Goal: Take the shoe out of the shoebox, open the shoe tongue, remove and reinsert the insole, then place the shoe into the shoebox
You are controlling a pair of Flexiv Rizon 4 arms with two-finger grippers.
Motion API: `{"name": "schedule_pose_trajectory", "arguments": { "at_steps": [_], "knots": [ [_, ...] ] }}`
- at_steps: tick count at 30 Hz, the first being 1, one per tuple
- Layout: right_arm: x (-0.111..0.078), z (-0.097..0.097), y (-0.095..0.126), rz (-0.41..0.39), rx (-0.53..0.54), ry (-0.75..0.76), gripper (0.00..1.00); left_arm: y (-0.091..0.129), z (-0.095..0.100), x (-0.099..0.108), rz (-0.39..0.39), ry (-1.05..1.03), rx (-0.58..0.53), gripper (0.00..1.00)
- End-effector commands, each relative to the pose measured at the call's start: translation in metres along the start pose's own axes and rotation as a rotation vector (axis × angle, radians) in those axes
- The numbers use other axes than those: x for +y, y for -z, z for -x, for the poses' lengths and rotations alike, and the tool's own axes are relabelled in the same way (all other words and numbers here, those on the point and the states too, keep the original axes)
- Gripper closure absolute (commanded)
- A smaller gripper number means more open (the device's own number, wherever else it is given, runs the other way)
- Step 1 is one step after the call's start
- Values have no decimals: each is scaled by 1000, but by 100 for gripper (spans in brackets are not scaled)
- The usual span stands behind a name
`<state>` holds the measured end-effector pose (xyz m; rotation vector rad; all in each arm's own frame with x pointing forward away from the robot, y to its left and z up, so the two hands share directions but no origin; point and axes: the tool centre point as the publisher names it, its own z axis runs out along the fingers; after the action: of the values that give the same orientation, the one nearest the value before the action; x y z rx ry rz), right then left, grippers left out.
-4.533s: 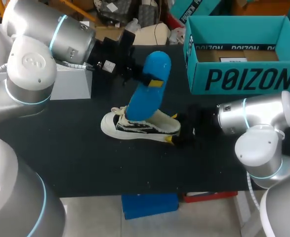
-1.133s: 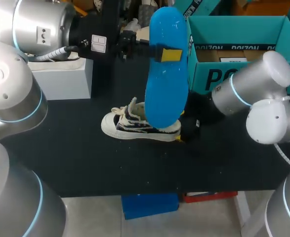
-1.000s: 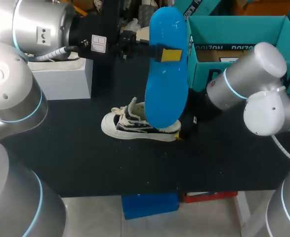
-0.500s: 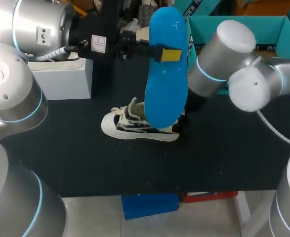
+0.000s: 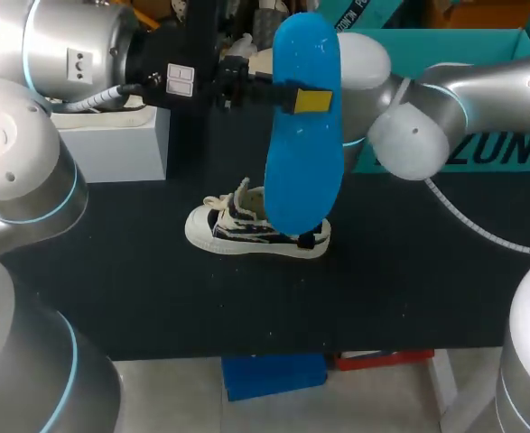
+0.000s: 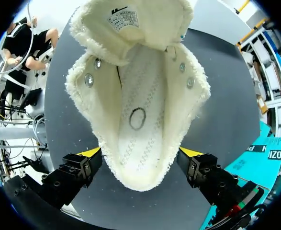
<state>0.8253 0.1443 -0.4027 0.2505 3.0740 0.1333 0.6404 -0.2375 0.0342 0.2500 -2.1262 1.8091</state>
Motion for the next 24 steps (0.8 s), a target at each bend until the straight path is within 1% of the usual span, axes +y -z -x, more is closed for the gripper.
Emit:
{"name": "schedule_pose_trajectory", "arguments": {
  "at_steps": [1, 7, 17, 20, 24],
  "knots": [
    [8, 2, -6, -159, 6, 0, 0, -1, 0, 0, 3, 2, -4, 100],
    [10, 1, -9, -146, 15, -1, 0, -1, 0, 0, 3, 2, -4, 100],
    [7, -2, -10, -113, 18, -17, 0, -1, 0, 0, 3, 2, -4, 100],
    [4, -2, -9, -71, 18, -17, 0, -1, 0, 0, 3, 2, -4, 100],
    [1, -4, -5, -12, 24, 31, 0, -1, 0, 0, 3, 2, -4, 100]
  ]
}}
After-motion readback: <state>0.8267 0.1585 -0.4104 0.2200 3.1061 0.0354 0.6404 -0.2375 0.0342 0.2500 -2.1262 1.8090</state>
